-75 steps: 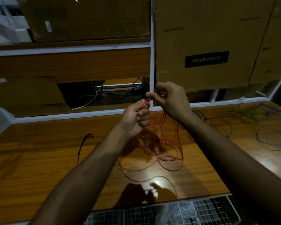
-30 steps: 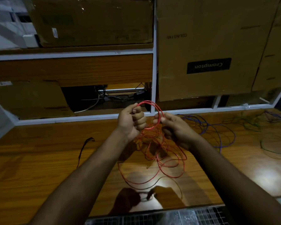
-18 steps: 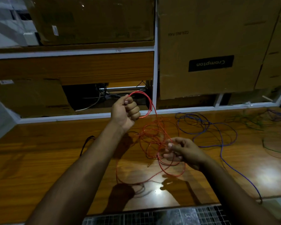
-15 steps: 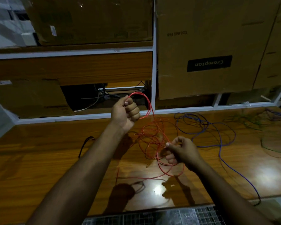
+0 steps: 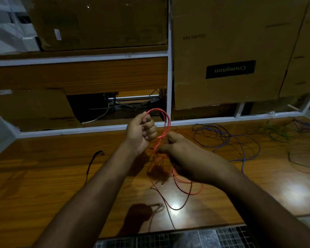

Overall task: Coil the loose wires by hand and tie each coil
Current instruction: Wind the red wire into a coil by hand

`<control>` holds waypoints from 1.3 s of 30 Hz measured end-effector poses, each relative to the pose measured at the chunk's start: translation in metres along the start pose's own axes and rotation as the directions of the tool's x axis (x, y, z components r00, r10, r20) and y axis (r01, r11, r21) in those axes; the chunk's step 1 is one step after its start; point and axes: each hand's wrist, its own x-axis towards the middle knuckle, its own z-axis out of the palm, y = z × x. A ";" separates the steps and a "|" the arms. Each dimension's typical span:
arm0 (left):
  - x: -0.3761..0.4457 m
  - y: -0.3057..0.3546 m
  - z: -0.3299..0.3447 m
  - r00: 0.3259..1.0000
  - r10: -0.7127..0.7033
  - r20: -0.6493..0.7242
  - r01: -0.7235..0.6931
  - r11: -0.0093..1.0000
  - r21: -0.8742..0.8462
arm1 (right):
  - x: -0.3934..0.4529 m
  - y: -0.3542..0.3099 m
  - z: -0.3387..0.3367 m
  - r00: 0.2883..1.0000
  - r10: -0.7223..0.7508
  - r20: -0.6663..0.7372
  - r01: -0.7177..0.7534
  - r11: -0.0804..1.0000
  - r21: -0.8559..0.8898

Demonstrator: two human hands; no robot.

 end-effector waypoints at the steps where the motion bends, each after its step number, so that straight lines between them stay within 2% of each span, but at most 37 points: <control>1: -0.001 0.000 -0.001 1.000 -0.001 0.003 0.001 1.000 0.004 | -0.002 0.000 -0.009 1.000 -0.004 -0.012 0.003 0.999 -0.045; 4: -0.004 0.000 0.001 1.000 -0.010 0.004 0.010 1.000 0.028 | -0.003 0.000 -0.033 0.996 0.002 -0.089 -0.007 0.999 -0.047; 7: -0.008 -0.001 0.006 1.000 0.001 -0.029 0.002 0.993 0.120 | 0.006 0.005 -0.043 1.000 0.006 0.020 -0.005 1.000 -0.015; 9: -0.009 -0.001 0.007 0.999 -0.001 -0.044 0.009 0.984 0.179 | 0.011 0.009 -0.049 0.999 -0.003 0.035 0.002 1.000 0.027; 12: -0.011 -0.001 0.008 0.999 -0.027 -0.034 0.034 0.973 0.230 | 0.021 0.017 -0.054 0.983 0.045 -0.179 -0.020 0.990 0.139; 15: -0.016 -0.001 0.011 0.998 -0.054 -0.034 0.061 0.967 0.247 | 0.032 0.026 -0.050 0.910 0.135 -0.392 -0.048 0.974 0.222; 21: -0.014 -0.001 0.012 0.998 -0.048 -0.049 0.060 0.960 0.273 | 0.050 0.033 -0.033 0.841 0.098 -0.533 -0.001 0.984 0.180; 25: -0.015 -0.001 0.013 0.996 -0.084 0.034 0.077 0.982 0.173 | 0.060 0.039 -0.023 0.775 0.122 -0.621 -0.040 0.989 0.145; 28: -0.014 0.000 0.012 0.992 -0.117 0.055 0.110 0.986 0.122 | 0.063 0.046 -0.020 0.776 0.108 -0.621 -0.039 0.992 0.124; 31: -0.012 0.000 0.011 0.991 -0.121 0.063 0.109 0.979 0.174 | 0.066 0.050 -0.022 0.771 0.054 -0.634 -0.027 0.998 0.053; 34: -0.011 0.004 0.012 0.985 -0.153 0.083 0.134 0.971 0.198 | 0.069 0.056 -0.024 0.781 0.078 -0.620 -0.096 0.995 0.005; 37: -0.010 0.011 0.010 0.971 -0.213 0.106 0.185 0.957 0.225 | 0.072 0.064 -0.027 0.843 0.190 -0.503 -0.155 0.982 0.112; 39: -0.009 0.014 0.006 0.972 -0.212 0.101 0.184 0.956 0.229 | 0.069 0.071 -0.034 0.921 0.217 -0.324 -0.132 0.956 0.263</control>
